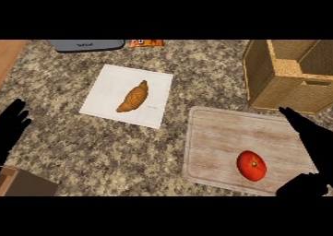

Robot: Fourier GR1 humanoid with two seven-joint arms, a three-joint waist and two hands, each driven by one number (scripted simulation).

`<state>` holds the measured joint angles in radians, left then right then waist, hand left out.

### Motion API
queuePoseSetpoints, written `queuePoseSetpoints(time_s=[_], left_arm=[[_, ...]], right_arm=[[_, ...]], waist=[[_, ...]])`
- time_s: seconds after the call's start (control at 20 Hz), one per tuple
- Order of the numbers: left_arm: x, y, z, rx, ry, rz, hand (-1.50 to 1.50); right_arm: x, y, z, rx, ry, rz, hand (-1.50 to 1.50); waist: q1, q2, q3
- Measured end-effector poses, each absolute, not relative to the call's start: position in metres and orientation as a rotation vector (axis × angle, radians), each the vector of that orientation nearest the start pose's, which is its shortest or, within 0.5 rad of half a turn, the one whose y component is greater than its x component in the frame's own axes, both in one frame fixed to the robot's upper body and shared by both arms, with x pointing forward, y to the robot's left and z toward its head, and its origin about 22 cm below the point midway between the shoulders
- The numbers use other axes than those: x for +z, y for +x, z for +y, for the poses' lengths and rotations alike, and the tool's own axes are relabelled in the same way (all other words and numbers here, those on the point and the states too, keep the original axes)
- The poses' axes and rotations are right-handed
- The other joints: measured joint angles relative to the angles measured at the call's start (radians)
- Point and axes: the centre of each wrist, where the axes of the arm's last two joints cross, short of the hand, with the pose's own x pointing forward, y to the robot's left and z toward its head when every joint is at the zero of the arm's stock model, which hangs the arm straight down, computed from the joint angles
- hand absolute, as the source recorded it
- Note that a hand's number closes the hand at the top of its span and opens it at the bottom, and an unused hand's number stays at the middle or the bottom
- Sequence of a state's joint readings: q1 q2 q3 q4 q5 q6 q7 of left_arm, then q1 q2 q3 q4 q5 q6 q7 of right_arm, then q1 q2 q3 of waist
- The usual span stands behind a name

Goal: Pick the tomato from the cutting board and place it in the basket

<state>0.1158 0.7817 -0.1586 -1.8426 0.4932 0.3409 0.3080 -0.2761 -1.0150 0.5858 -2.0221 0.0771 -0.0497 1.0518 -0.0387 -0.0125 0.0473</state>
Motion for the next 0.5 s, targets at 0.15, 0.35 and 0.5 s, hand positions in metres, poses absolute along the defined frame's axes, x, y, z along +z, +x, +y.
queuePoseSetpoints(time_s=[0.15, 0.35, 0.5], left_arm=[[0.096, 0.209, 0.326, -0.088, 0.263, -1.321, 0.0], [0.096, 0.21, 0.324, -0.094, 0.257, -1.329, 0.0], [0.097, 0.211, 0.324, -0.096, 0.256, -1.328, 0.0]], right_arm=[[0.145, 0.219, -0.241, 0.931, -0.807, -0.887, -1.5], [0.135, 0.219, -0.24, 0.929, -0.813, -0.876, -1.5], [0.124, 0.217, -0.238, 0.94, -0.805, -0.844, -1.5]], waist=[[0.005, 0.001, 0.0], [0.011, 0.003, 0.0], [0.014, 0.004, 0.0]])
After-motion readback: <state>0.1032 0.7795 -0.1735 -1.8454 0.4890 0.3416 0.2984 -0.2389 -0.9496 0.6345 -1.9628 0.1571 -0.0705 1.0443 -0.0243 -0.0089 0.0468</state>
